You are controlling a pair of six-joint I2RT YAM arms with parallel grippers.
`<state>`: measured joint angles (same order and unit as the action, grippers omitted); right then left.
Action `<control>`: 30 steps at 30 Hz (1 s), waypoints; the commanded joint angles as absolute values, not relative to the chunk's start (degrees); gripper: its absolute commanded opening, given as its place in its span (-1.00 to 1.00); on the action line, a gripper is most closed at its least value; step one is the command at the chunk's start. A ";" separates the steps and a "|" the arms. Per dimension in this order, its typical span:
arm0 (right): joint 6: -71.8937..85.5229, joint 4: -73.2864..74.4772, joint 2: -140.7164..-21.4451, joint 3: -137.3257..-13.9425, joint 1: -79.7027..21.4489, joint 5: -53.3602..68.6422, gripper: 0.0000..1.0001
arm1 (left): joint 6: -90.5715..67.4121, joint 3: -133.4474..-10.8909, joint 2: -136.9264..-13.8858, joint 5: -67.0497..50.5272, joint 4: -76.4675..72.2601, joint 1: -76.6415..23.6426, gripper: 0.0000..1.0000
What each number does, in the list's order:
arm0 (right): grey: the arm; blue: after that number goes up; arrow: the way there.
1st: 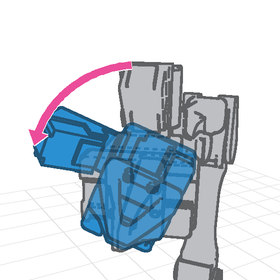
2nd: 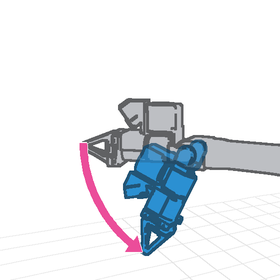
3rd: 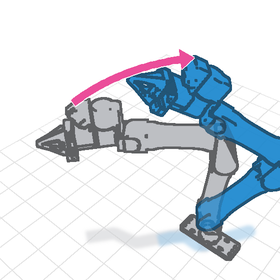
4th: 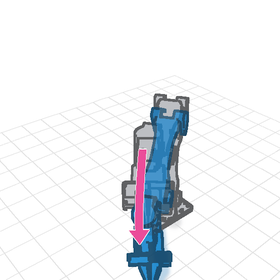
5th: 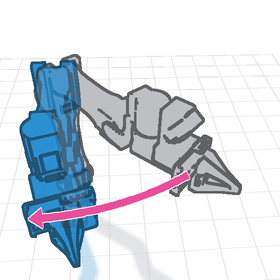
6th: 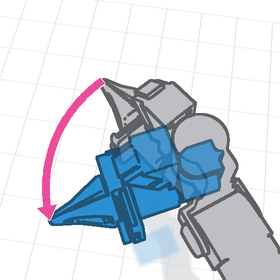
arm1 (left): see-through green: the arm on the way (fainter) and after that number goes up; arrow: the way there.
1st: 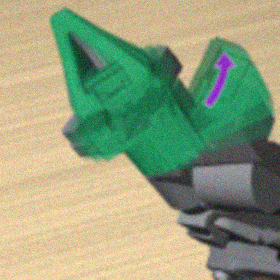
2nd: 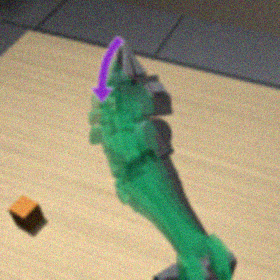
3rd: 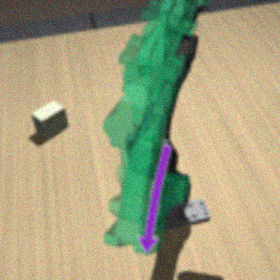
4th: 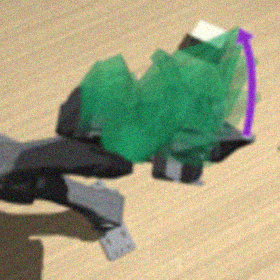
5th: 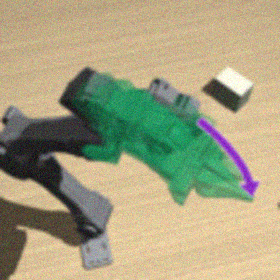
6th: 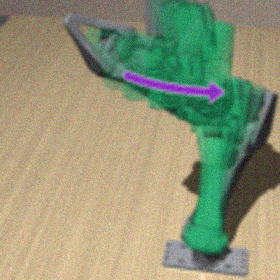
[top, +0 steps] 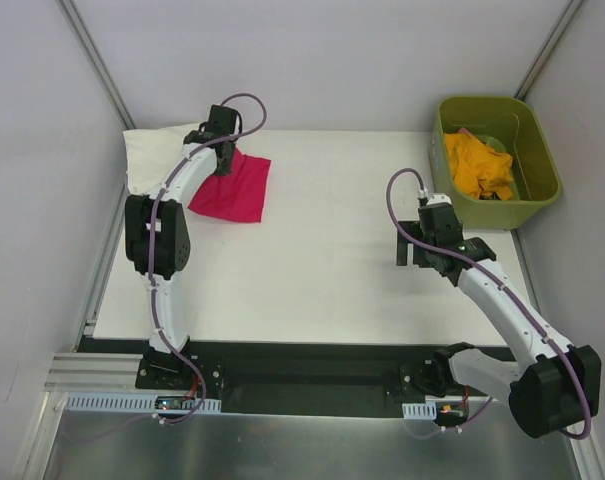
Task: Fold and stack the t-shirts
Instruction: Put the neatly folded tshirt into the corner of the board with the left arm
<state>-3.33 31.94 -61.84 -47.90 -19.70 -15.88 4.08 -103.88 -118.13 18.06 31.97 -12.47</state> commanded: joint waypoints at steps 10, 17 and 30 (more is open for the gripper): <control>-4.04 27.95 -60.74 -48.34 -19.60 -20.30 0.93 | 13.00 -125.50 -125.07 22.41 32.70 -6.51 -1.00; -4.22 26.90 -58.80 -47.20 -19.60 -22.59 0.93 | 13.53 -131.56 -124.72 21.45 32.78 -6.06 -1.00; -4.04 27.51 -57.57 -46.67 -19.60 -25.40 0.93 | 17.31 -135.53 -122.78 20.74 32.61 -4.05 -1.00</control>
